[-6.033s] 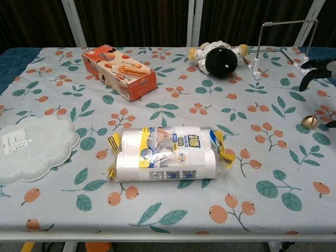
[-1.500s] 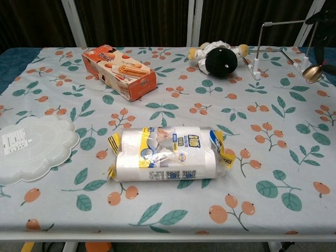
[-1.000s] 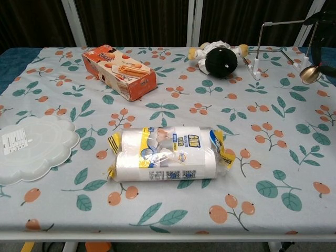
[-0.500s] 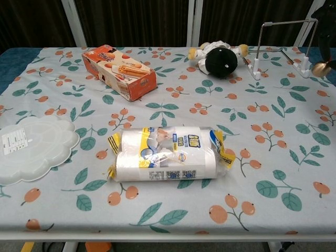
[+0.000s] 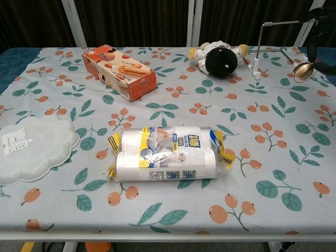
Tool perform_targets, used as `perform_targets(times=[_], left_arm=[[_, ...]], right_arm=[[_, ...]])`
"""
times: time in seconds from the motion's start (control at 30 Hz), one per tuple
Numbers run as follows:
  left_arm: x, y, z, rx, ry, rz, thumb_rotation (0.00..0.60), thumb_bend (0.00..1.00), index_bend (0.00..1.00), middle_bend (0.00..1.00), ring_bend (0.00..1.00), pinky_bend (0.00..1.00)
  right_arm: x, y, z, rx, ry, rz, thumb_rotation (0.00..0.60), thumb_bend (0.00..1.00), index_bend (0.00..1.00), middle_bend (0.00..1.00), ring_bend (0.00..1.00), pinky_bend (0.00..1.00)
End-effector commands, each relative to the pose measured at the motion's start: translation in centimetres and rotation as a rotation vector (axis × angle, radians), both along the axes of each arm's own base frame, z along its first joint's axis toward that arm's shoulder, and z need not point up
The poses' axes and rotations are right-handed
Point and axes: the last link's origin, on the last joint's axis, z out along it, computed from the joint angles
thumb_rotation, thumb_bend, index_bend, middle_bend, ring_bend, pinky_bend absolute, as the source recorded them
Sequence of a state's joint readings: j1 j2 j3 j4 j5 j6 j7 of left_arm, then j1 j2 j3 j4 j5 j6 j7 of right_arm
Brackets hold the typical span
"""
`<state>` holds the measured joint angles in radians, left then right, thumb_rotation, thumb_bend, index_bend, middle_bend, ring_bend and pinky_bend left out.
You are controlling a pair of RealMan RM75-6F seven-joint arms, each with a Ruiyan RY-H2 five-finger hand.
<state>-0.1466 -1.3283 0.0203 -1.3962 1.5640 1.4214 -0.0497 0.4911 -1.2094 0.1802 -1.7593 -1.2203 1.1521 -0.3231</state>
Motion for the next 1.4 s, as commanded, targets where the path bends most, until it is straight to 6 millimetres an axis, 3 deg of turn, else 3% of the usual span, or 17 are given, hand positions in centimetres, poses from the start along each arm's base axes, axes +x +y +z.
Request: perform_targets(times=[0.03,0.13,0.27,0.7,1.4], left_arm=[[0.0,0.0,0.1,0.004,0.003,0.000,0.600,0.03,0.04,0.03,0.00,0.01],[-0.1,0.0,0.3,0.011,0.001,0.007,0.600,0.03,0.04,0.03,0.00,0.01],[-0.2,-0.1,0.0,-0.003,0.002,0.013,0.600,0.03,0.04,0.03,0.00,0.01],[-0.4,-0.2,0.1,0.003,-0.004,0.018,0.600,0.03,0.04,0.03,0.00,0.01],[-0.8,-0.4,0.0,0.002,-0.012,0.024,0.600,0.03,0.04,0.03,0.00,0.01]], right_arm=[[-1.3,0.0,0.0,-0.065,0.100,-0.022,0.600,0.35,0.73,0.10,0.00,0.00],[-2.5,-0.3,0.4,-0.106,0.257,0.002,0.600,0.35,0.74,0.10,0.00,0.00],[-3.2,0.0,-0.3,-0.068,0.265,-0.049,0.600,0.35,0.74,0.10,0.00,0.00],[-2.1,-0.1,-3.7,0.086,0.336,-0.041,0.600,0.35,0.74,0.10,0.00,0.00],[-2.7,-0.2,-5.1,0.117,0.413,-0.072,0.600,0.36,0.74,0.10,0.00,0.00]])
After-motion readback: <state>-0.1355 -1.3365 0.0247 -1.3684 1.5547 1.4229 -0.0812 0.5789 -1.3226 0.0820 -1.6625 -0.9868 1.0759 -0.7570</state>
